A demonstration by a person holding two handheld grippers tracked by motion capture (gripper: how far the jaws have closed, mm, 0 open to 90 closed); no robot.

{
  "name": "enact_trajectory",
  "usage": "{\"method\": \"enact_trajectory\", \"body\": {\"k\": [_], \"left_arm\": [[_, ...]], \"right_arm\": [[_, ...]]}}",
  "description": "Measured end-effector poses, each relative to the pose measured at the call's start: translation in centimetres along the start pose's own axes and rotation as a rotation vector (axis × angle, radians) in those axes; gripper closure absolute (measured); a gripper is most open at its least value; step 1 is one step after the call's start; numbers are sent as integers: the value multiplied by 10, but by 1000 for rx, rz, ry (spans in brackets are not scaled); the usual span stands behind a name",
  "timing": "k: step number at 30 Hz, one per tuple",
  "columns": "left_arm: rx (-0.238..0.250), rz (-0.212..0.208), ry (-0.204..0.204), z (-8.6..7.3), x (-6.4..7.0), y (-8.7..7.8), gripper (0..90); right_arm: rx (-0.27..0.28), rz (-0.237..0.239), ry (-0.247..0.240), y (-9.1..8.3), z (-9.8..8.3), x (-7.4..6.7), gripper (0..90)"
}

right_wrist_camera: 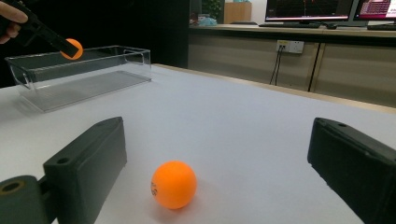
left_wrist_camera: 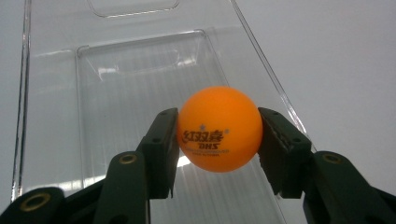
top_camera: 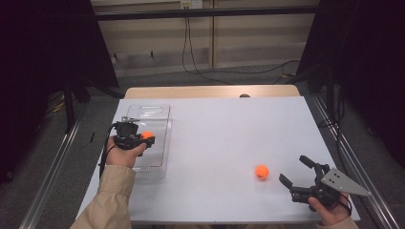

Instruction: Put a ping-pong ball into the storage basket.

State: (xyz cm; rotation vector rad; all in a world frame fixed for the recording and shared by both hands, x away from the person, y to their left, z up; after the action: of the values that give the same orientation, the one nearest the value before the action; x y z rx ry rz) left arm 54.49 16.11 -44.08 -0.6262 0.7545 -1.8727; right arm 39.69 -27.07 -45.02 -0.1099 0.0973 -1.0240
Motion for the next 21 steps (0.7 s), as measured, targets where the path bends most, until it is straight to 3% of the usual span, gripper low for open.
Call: {"method": "enact_trajectory", "body": {"k": [21], "left_arm": [[-11,4,4,-5,-2,4,509]], "right_arm": [[5,0,-3,-1,1,0,44]]}}
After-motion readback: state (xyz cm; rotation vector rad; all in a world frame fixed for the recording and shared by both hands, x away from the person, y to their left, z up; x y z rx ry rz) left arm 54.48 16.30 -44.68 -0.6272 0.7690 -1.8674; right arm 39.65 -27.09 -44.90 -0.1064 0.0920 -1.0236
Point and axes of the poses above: each handheld gripper's, and its own axes: y roughly forward along the jaws, z roughly out of its top, x roughly to its right, the point moved 10 cm from there along y, roughly forward along the jaws
